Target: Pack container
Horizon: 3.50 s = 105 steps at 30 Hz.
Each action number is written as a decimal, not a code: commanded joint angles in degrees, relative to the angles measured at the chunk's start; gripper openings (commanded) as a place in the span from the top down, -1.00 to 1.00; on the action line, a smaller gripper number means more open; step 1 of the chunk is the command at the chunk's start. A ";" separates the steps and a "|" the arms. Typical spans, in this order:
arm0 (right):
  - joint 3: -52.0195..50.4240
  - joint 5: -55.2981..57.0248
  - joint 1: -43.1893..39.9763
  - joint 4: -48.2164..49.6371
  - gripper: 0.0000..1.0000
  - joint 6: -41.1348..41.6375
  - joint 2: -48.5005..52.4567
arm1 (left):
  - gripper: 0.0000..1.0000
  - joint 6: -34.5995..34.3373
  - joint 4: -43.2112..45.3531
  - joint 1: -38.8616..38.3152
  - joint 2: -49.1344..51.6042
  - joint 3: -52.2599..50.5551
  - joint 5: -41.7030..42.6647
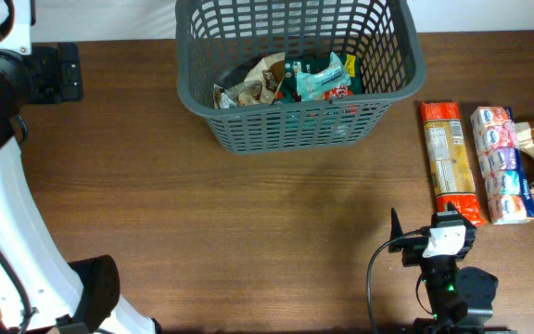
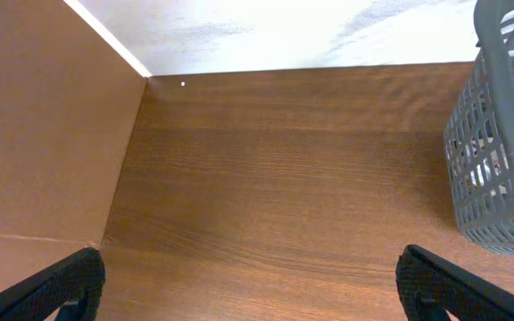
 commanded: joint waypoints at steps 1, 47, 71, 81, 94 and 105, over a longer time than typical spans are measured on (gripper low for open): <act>-0.28 -8.09 0.39 0.13 -0.98 2.14 -0.28 | -0.99 -0.92 -0.24 0.24 -0.46 0.15 0.61; 77.81 1.75 -15.41 -33.51 -0.98 -3.80 108.02 | -0.99 -0.90 -0.22 0.22 -0.46 0.15 0.61; 78.75 4.76 -15.47 -33.55 0.93 3.93 119.23 | -0.99 -0.90 -0.24 0.24 -0.46 0.15 0.61; 106.36 -3.61 -15.41 -49.53 0.92 7.45 111.36 | -0.98 -0.90 -0.24 0.24 -0.46 0.15 0.61; 139.64 -18.51 0.26 -58.05 0.92 -18.40 100.87 | -0.99 -0.90 -0.24 0.24 -0.46 0.15 0.63; 139.32 -17.64 18.08 -55.47 0.92 -55.89 113.66 | -0.99 -0.92 -0.24 0.22 -0.46 0.15 0.61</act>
